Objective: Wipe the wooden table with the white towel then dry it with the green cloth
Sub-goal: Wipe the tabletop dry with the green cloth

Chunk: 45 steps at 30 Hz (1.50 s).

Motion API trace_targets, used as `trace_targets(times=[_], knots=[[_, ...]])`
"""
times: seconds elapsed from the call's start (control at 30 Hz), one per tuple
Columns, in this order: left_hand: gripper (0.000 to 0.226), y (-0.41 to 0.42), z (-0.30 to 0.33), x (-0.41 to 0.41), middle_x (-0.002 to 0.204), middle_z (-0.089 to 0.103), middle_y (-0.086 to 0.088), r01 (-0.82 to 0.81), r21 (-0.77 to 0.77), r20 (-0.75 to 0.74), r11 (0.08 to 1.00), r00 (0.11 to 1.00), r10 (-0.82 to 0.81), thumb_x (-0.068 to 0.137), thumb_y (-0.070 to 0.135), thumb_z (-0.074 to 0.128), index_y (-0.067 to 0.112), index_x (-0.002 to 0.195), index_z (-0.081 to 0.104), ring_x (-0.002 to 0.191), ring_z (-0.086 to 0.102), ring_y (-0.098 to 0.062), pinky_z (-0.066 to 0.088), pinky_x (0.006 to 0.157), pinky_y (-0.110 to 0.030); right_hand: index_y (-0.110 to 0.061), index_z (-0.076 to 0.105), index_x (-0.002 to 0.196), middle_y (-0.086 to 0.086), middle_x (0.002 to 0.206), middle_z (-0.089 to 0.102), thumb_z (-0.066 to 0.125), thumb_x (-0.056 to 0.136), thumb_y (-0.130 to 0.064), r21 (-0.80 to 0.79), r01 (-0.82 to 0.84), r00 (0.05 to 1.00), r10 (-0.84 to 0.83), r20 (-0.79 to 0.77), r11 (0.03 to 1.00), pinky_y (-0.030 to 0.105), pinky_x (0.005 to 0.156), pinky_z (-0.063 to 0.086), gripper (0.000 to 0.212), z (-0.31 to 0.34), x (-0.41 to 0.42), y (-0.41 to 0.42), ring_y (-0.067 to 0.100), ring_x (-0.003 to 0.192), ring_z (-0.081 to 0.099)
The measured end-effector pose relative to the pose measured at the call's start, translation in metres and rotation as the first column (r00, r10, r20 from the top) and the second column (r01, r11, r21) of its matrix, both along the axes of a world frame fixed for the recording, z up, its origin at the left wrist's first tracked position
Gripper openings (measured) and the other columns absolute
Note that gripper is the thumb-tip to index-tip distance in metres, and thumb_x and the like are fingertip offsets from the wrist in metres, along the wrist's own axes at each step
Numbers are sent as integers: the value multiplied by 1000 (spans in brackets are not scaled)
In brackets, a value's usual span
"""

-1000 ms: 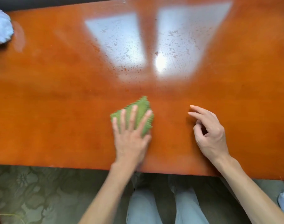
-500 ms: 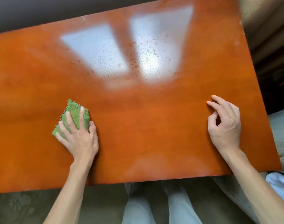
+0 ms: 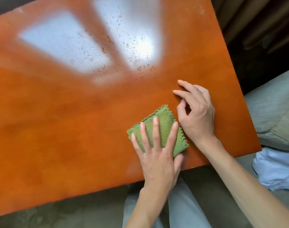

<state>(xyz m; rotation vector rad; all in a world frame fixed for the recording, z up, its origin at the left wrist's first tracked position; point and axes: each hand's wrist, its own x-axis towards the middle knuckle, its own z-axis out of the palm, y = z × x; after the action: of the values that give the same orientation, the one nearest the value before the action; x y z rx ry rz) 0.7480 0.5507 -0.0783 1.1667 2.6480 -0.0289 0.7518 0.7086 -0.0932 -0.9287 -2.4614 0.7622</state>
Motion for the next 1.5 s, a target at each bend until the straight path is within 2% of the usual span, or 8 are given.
trace_targets(times=[0.2, 0.53, 0.73, 0.9, 1.03, 1.27, 1.37, 1.5], knots=[[77, -16, -1, -25, 166, 19, -8, 143, -20, -48, 989, 988, -144, 83, 56, 43, 38, 156, 24, 151, 16, -41, 19, 116, -66, -14, 75, 112, -2, 134, 65, 53, 91, -4, -10, -18, 999, 17, -40, 1000, 30, 94, 50, 31, 0, -1, -1, 19, 121, 54], [64, -143, -5, -192, 158, 30, -19, -309, 49, -175, 950, 934, 312, 96, 51, 36, 23, 153, 37, 139, 32, -46, 26, 110, -59, -17, 66, 130, -1, 144, 57, 56, 92, -14, 73, -38, 997, 33, 67, 997, 42, 114, 36, 39, -1, -1, -4, 28, 136, 45], [64, -127, -14, -202, 161, 24, -19, -525, 82, -152, 847, 833, 531, 98, 49, 28, 19, 154, 34, 142, 24, -49, 18, 112, -62, -20, 60, 138, 0, 152, 50, 51, 95, -23, 120, -73, 988, 55, 145, 990, 49, 119, 29, 44, 0, -5, -7, 30, 141, 39], [67, -58, -11, -125, 164, 23, -13, -173, 87, -96, 981, 979, 181, 91, 50, 36, 34, 155, 30, 147, 21, -46, 17, 114, -67, -22, 59, 139, -2, 152, 49, 51, 97, -25, 141, -61, 987, 39, 154, 988, 46, 119, 29, 42, -2, -5, -6, 28, 142, 39], [76, -7, -9, -37, 167, 12, -11, 102, 61, -49, 993, 994, -99, 88, 59, 33, 33, 158, 19, 151, 8, -44, 8, 117, -68, -22, 60, 137, -3, 150, 51, 49, 98, -21, 178, -59, 989, 32, 147, 982, 43, 118, 28, 41, -4, -3, -6, 28, 140, 41], [72, -34, -9, -25, 167, 14, -5, 234, 73, -60, 970, 971, -230, 92, 61, 34, 37, 158, 20, 153, 7, -39, 5, 121, -61, -22, 59, 138, -6, 149, 52, 47, 99, -16, 169, -30, 990, 6, 138, 985, 36, 116, 26, 41, -4, -4, -5, 23, 140, 40], [71, -78, -11, -63, 167, 16, -4, 209, 62, -92, 976, 975, -203, 91, 61, 35, 41, 157, 20, 152, 12, -38, 12, 120, -61, -23, 58, 139, -4, 149, 52, 46, 100, -19, 161, -29, 990, 6, 143, 987, 36, 117, 26, 41, -3, -3, -5, 23, 141, 39], [67, -148, -20, -143, 164, 23, -9, -135, 72, -130, 988, 981, 144, 91, 55, 37, 37, 155, 28, 148, 22, -40, 18, 116, -63, -24, 57, 140, -5, 150, 52, 45, 100, -21, 143, -18, 990, -2, 138, 990, 36, 118, 27, 41, -4, -2, -4, 22, 142, 38]])
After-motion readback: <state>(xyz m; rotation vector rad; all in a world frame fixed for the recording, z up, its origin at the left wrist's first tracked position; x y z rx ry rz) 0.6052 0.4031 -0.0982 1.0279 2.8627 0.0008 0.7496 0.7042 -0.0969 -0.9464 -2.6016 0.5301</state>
